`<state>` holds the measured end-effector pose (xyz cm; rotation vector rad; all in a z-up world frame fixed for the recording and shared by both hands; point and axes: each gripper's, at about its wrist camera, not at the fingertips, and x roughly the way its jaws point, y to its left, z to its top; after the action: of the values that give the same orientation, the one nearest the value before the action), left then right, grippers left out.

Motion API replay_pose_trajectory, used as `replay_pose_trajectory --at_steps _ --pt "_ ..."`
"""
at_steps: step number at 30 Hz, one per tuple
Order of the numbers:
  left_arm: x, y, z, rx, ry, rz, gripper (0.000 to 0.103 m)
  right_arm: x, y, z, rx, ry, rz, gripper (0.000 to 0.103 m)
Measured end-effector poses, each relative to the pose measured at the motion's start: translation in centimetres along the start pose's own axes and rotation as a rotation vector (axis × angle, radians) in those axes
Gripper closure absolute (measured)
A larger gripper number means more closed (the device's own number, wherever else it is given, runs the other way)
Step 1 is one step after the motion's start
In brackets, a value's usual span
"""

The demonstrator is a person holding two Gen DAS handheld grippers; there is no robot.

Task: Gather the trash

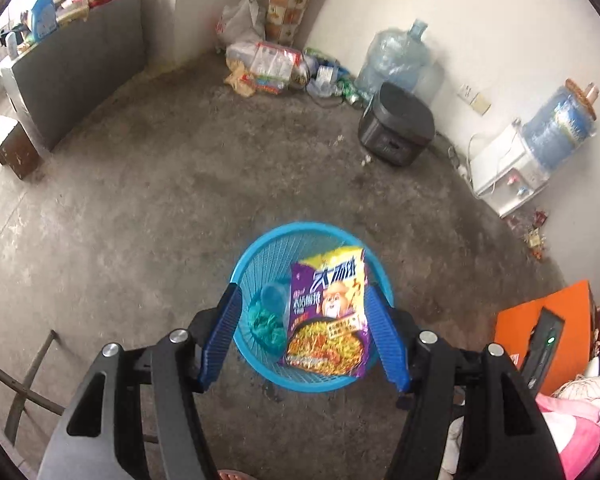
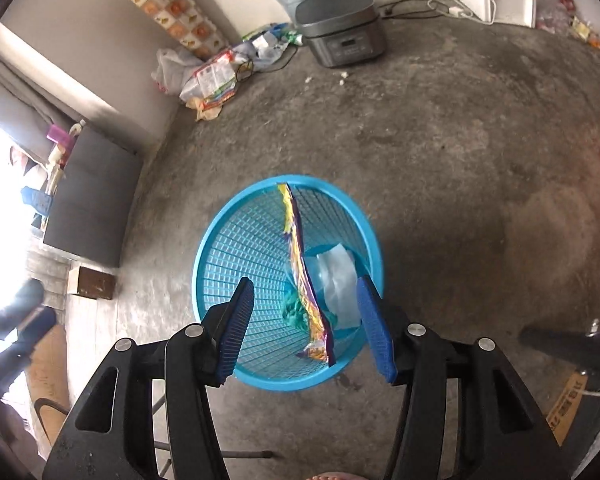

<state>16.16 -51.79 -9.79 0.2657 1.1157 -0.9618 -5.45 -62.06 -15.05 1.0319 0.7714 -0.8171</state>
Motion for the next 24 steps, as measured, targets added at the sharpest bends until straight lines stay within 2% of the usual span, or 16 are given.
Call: replay_pose_trajectory --at_steps 6,9,12,14,15,16,19,21,24 --pt "-8.3 -0.6 -0.4 0.021 -0.146 -0.041 0.039 -2.3 1.1 0.2 -0.029 -0.085 0.027 0.052" --pt "-12.5 -0.6 -1.7 0.046 -0.205 -0.059 0.036 -3.4 2.7 -0.1 -0.115 -0.115 0.073 0.052" --pt "-16.4 -0.1 -3.3 0.058 -0.231 -0.051 0.036 -2.5 4.8 -0.1 -0.217 -0.073 0.103 0.052" --pt "-18.8 0.6 -4.4 0.060 -0.243 -0.039 0.036 0.1 6.3 0.1 -0.295 0.006 0.080 0.057" --pt "-19.9 1.1 -5.0 0.058 -0.246 -0.033 0.036 2.3 7.0 0.1 -0.334 0.063 0.040 0.061" --pt "-21.0 1.8 -5.8 0.056 -0.250 -0.031 0.036 4.7 7.6 0.1 -0.365 0.123 -0.010 0.071" --pt "-23.9 4.0 -8.0 0.047 -0.246 -0.011 0.036 14.4 7.8 0.0 -0.471 0.338 -0.215 0.085" --pt "-25.4 5.6 -9.2 0.026 -0.235 0.015 0.036 20.2 7.3 -0.3 -0.586 0.449 -0.372 0.088" --pt "-27.4 8.1 -10.9 -0.017 -0.245 0.068 0.036 26.5 5.2 -0.3 -0.610 0.645 -0.533 0.089"
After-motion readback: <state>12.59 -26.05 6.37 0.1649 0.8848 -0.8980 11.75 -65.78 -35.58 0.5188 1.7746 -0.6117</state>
